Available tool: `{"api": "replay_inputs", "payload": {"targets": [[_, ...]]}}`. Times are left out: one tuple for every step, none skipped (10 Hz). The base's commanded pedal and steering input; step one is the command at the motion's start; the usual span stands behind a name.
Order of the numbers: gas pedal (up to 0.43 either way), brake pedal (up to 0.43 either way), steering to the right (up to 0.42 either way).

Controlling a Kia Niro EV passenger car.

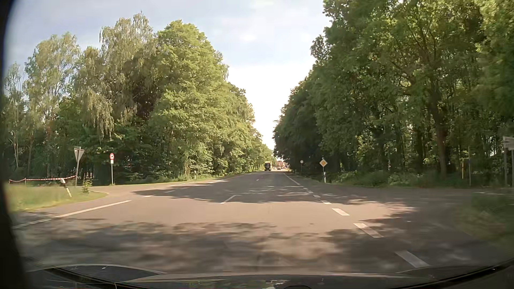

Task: Follow the waypoints while adhering to traffic rules and regulations

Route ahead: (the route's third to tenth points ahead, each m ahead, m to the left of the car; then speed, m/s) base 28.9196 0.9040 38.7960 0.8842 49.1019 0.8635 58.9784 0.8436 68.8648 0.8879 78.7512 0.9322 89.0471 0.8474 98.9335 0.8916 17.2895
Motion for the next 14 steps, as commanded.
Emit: {"api": "replay_inputs", "payload": {"targets": [[0.157,0.000,-0.001],[0.157,0.000,-0.001],[0.157,0.000,-0.001],[0.157,0.000,-0.001],[0.157,0.000,-0.001],[0.157,0.000,-0.001],[0.157,0.000,-0.001],[0.157,0.000,-0.001],[0.157,0.000,-0.001],[0.157,0.000,-0.001],[0.157,0.000,-0.001],[0.157,0.000,-0.001],[0.157,0.000,-0.001],[0.157,0.000,-0.001]]}}
